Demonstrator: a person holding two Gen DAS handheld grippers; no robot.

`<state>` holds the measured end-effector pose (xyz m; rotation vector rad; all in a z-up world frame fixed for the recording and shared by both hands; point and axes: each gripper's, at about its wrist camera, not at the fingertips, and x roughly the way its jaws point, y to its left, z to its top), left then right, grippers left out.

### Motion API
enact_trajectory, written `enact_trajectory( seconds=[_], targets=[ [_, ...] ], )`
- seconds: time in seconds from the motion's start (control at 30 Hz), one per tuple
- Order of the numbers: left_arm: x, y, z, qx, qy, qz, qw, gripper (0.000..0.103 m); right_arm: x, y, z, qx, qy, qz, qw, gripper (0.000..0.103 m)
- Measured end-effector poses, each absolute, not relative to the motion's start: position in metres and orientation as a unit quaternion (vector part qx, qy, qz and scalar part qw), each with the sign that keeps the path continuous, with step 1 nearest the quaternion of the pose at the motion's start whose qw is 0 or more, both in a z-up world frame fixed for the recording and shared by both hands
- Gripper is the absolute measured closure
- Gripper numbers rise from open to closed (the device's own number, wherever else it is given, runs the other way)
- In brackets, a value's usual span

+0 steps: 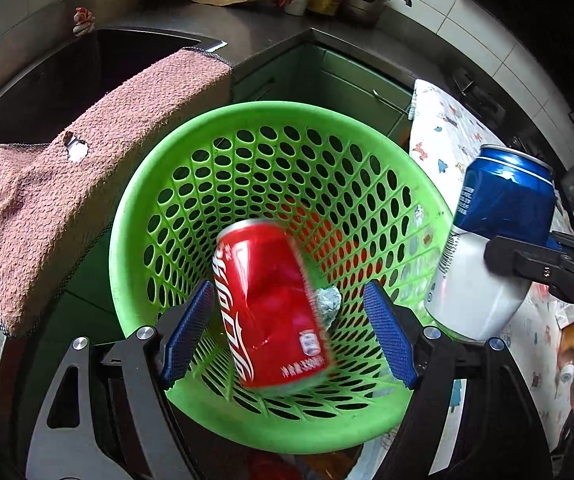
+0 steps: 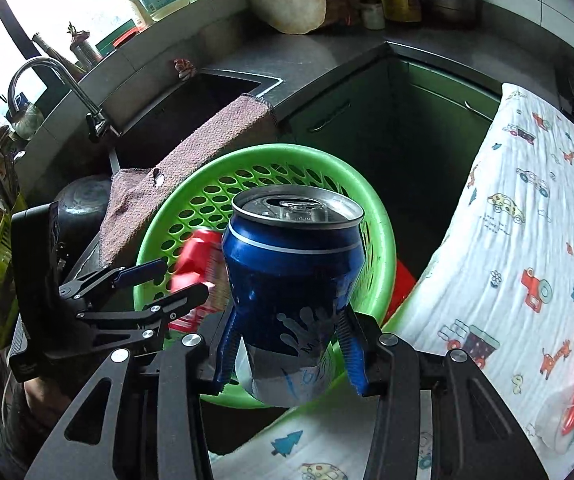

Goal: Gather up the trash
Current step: 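Drop the Coke can into the basket with the left tool while the right tool drops the milk can in, then move both tools back over the table toward the remaining trash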

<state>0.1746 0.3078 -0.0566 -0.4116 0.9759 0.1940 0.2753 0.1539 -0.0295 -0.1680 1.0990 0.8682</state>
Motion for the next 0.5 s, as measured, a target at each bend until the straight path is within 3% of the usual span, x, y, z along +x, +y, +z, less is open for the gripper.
enact_trajectory(
  seconds=[0.27, 0.37, 0.5],
  targets=[
    [0.164, 0.316, -0.055, -0.206, 0.461, 0.101, 0.857, 0.026, 0.278, 0.168, -0.051, -0.082, 0.522, 0.402, 0.748, 0.059],
    [0.159, 0.318, -0.053, -0.208, 0.461, 0.11, 0.856, 0.02, 0.273, 0.169, -0.05, -0.087, 0.519, 0.406, 0.747, 0.059],
    [0.154, 0.319, -0.049, -0.205, 0.456, 0.113, 0.859, 0.02, 0.266, 0.162, -0.043, -0.086, 0.512, 0.408, 0.751, 0.055]
  ],
)
